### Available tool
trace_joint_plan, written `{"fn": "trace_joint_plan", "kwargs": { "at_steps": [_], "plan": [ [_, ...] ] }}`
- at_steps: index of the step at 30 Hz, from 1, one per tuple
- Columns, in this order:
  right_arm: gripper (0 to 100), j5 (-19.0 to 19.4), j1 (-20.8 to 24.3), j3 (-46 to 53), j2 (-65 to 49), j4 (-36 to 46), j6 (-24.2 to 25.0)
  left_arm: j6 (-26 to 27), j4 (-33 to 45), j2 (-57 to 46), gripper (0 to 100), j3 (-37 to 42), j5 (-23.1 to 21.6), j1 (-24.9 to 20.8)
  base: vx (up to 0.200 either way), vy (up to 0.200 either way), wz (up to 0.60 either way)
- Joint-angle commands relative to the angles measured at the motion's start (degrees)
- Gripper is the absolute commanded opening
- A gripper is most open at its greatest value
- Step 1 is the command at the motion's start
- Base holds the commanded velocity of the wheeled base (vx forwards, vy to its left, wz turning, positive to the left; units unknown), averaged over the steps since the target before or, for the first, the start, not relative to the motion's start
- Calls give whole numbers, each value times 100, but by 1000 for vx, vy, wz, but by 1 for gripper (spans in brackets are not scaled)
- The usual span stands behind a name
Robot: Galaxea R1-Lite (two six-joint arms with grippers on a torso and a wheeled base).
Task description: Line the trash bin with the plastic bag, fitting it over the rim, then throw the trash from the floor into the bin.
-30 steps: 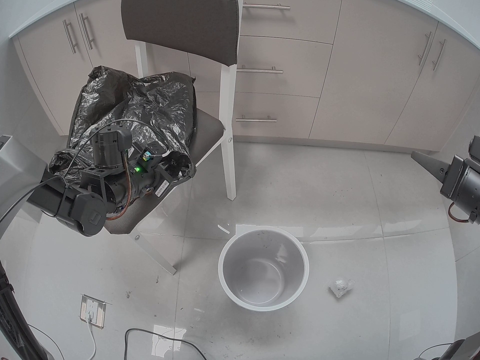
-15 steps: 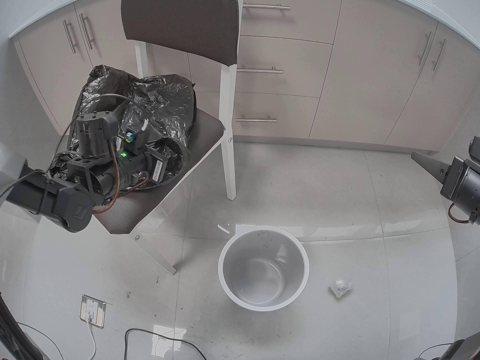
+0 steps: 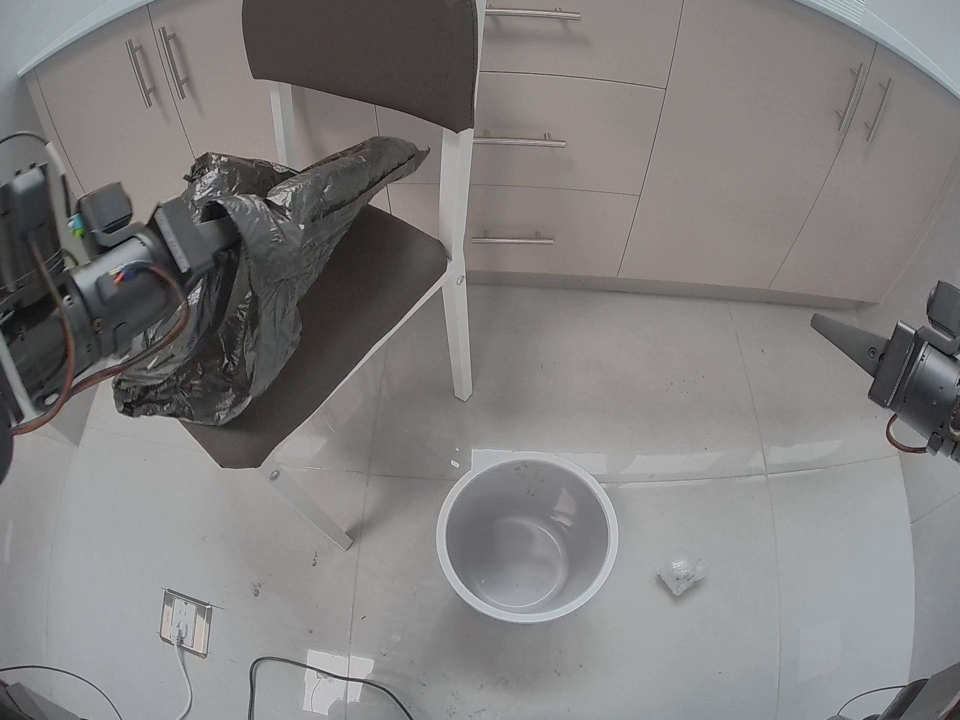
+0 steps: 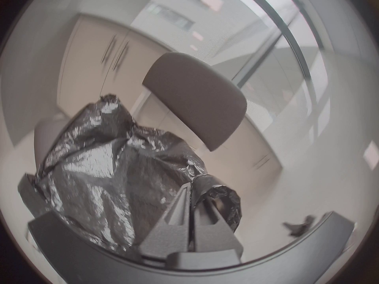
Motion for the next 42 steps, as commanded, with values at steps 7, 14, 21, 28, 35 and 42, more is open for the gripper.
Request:
{"fn": "trace_joint_plan", "kwargs": {
  "at_steps": [7,14,21,28,35,42],
  "plan": [
    [0,-29,816,620,1230,-813,-94,-2490,1028,-662,0,1542,-3834,660,0,0,0],
    [0,-592,1590,585,2021,-883,-67,-3132,1010,-21,0,434,-3877,-641,0,0,0],
    [0,-759,2293,814,2698,-1481,-102,-3404,984,287,0,-497,-3104,-1405,0,0,0],
    [0,-776,2996,831,3471,-1841,-111,-3475,193,269,0,-199,-2919,-1643,0,0,0],
    [100,-1233,3347,1095,4121,-2799,-630,-3589,114,182,0,-67,-2919,-1757,0,0,0],
    [100,-1339,3550,1271,4745,-3898,-638,-3633,79,164,0,65,-2928,-1924,0,0,0]
  ]
}}
